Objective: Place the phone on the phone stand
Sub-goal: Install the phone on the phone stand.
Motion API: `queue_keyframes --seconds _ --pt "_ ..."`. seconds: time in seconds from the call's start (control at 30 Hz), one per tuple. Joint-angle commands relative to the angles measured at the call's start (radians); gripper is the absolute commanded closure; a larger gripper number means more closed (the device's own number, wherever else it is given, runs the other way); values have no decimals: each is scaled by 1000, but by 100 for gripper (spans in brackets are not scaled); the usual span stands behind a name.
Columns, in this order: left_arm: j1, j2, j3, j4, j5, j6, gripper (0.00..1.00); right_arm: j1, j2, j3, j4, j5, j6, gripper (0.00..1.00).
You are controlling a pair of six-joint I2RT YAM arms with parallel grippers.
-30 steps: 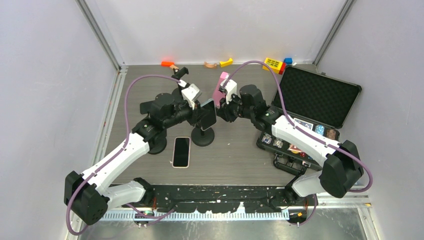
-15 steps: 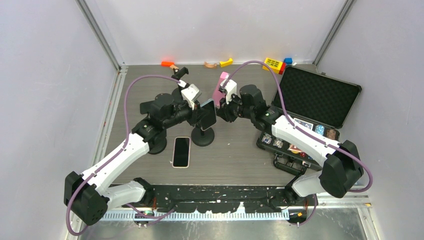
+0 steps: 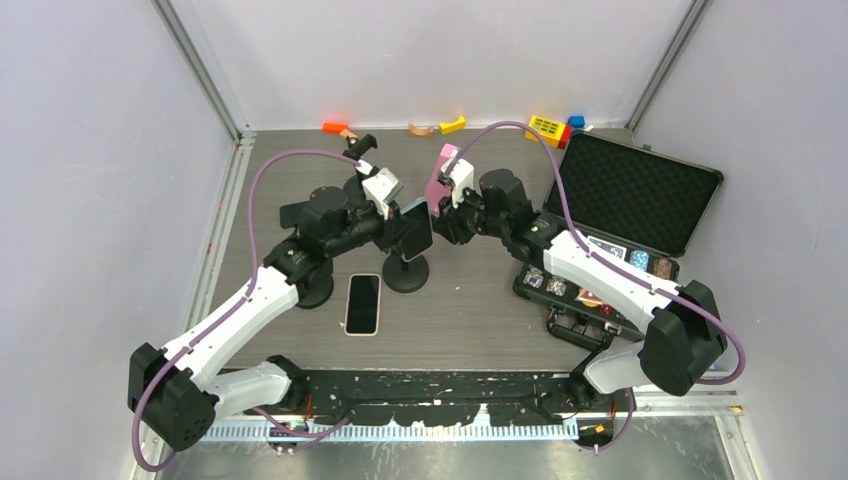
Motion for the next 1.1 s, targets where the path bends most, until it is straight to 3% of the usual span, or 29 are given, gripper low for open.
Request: queue_keyframes --seconds 0.0,0.37,1.07 --pt "96 16 -62 -330 -255 129 100 -64 -48 23 -132 163 -22 72" --pt "100 25 -59 -338 -280 137 100 -64 -60 24 -153 103 -49 65" --pt "102 32 -57 -343 -279 140 100 -64 -59 37 -221 9 -112 64"
